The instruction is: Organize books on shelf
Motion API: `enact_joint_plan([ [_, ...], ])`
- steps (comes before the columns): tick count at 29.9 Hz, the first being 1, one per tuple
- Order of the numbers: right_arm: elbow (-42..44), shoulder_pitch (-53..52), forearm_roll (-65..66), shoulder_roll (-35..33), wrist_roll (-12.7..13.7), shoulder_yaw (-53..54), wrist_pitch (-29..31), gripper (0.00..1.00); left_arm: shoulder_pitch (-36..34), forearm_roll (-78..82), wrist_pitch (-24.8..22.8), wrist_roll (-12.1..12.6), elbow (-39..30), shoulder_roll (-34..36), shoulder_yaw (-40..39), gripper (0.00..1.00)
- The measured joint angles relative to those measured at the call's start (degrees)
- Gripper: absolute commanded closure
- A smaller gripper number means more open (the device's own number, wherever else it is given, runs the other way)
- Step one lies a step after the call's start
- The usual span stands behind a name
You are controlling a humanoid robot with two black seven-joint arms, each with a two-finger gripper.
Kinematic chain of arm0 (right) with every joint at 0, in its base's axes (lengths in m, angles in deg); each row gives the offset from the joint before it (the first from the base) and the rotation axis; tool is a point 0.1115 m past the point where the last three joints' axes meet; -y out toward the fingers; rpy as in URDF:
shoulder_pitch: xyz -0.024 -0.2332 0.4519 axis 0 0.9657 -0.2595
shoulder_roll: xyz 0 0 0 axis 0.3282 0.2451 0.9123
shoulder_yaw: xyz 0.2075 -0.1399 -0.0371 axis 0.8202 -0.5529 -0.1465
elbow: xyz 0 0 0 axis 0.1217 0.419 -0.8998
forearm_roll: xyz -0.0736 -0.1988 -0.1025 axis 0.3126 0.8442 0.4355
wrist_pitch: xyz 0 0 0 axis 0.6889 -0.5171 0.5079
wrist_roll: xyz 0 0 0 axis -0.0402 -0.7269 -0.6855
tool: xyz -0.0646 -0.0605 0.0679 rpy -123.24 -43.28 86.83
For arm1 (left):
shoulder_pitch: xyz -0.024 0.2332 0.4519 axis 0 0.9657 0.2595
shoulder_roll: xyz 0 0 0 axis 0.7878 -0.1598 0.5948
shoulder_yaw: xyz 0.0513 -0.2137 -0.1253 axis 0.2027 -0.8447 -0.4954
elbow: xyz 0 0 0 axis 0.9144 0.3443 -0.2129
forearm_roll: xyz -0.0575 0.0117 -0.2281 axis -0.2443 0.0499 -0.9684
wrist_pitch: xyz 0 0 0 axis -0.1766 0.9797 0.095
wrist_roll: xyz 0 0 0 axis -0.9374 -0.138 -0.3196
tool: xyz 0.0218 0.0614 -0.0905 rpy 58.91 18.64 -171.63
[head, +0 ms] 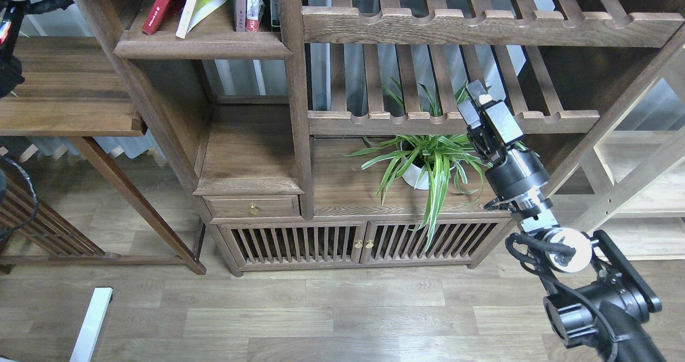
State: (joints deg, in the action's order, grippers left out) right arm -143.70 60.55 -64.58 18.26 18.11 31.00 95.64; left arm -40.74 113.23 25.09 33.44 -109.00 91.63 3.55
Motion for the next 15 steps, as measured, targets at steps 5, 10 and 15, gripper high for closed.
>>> enact_joint_plan([
  [5, 0.00, 0.42, 0.00, -0.03, 0.01, 0.08, 0.00, 0.12, -0.56, -0.01, 0.00, -0.61, 1.77, -0.93, 1.20, 0.76],
  [10, 0.00, 0.45, 0.00, -0.03, 0.01, 0.10, 0.00, 0.12, -0.61, -0.05, 0.00, -0.99, 2.77, -1.51, 1.45, 0.74],
  [15, 0.00, 0.45, 0.00, -0.03, 0.01, 0.10, 0.00, 0.12, -0.61, -0.04, -0.05, -1.06, 3.11, -2.34, 1.87, 0.69],
])
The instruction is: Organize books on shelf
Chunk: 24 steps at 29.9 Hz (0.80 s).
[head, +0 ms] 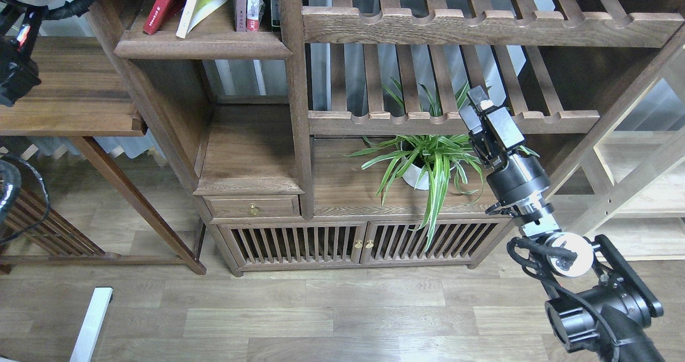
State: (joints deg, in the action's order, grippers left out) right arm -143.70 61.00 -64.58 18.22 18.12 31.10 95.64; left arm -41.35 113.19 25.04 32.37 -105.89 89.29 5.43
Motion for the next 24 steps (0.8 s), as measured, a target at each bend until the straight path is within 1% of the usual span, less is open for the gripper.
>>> enact_joint_plan([
  [5, 0.00, 0.00, 0.00, -0.04, 0.00, 0.00, 0.00, 0.12, -0.08, 0.00, 0.00, 0.01, 0.68, -0.23, 1.70, 0.65],
  [19, -0.03, 0.01, 0.00, -0.10, 0.17, -0.26, 0.00, 0.12, -1.05, -0.19, 0.04, 0.20, 0.50, -0.17, 2.31, 0.59],
  [21, -0.06, 0.01, 0.00, -0.12, 0.23, -0.27, 0.00, 0.12, -1.41, -0.24, 0.05, 0.19, 0.45, -0.18, 2.32, 0.56],
  [24, -0.06, 0.01, 0.01, -0.22, 0.26, -0.27, 0.00, 0.12, -1.74, -0.31, 0.05, 0.17, 0.13, -0.23, 2.32, 0.47],
])
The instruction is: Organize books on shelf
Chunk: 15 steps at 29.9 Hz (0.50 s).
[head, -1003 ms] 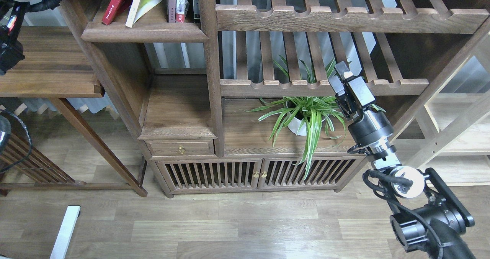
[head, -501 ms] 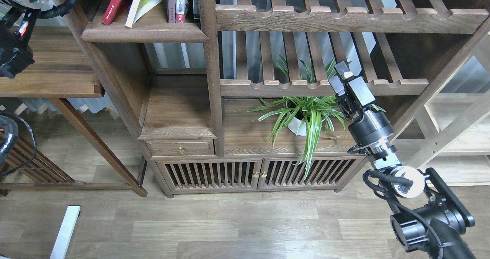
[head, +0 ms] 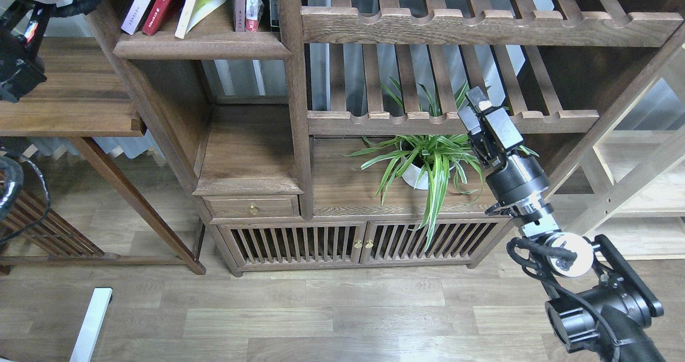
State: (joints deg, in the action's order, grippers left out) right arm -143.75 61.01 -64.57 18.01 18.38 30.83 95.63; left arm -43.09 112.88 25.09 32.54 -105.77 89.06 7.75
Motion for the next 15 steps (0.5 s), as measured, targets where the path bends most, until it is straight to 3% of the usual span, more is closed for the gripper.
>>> enact_joint_plan([
  [7, 0.59, -0.22, 0.12, -0.02, 0.08, -0.50, 0.00, 0.12, 0.04, -0.85, -0.02, -1.85, -1.34, 1.14, -1.17, 0.27],
  [15, 1.54, -1.41, 0.24, 0.28, 0.16, -0.85, 0.00, 0.12, 0.94, -7.33, -0.47, -2.90, -8.54, 4.72, -1.47, 0.07],
])
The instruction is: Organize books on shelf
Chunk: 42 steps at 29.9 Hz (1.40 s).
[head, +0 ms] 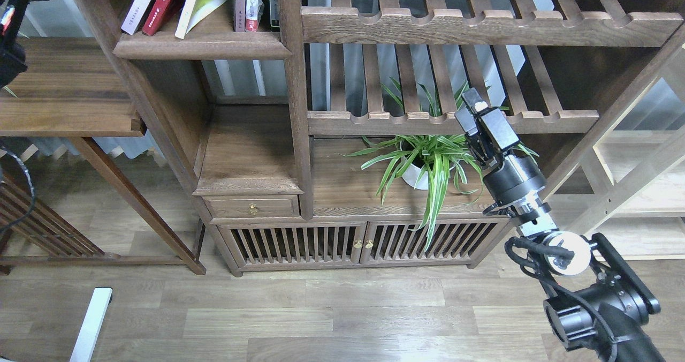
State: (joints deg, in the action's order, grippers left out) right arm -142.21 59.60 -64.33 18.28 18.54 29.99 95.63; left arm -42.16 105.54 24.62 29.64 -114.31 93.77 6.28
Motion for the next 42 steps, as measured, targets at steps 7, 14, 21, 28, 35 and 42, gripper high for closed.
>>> enact_joint_plan([
  [7, 0.16, -0.54, 0.02, 0.35, 0.02, -0.03, 0.00, 0.11, 0.62, -3.20, -0.47, -2.44, -3.63, 1.22, -0.87, 0.02],
  [14, 0.21, -1.22, 0.02, 0.76, -0.20, 0.32, 0.00, 0.11, 4.38, -13.56, -5.45, -3.98, -9.21, 1.29, -1.02, 0.01],
  [21, -2.82, -2.78, -0.15, 3.46, -0.43, 2.48, 0.00, 0.13, 11.14, -22.44, -19.84, -3.49, -12.05, 1.03, -1.81, 0.01],
  [28, -5.02, -4.92, 0.00, 4.67, -0.42, 2.69, 0.00, 0.13, 14.36, -28.86, -20.51, -4.06, -15.98, -1.24, -1.95, 0.01],
  [35, -6.06, -6.36, 0.19, 7.11, -0.38, 2.71, 0.00, 0.14, 16.13, -30.80, -20.51, -4.05, -20.83, -7.06, -2.07, 0.01],
  [42, -6.14, -6.51, 0.41, 9.30, -0.33, 2.71, 0.00, 0.15, 23.55, -26.40, -20.51, -3.40, -25.14, -16.69, -1.01, 0.02],
])
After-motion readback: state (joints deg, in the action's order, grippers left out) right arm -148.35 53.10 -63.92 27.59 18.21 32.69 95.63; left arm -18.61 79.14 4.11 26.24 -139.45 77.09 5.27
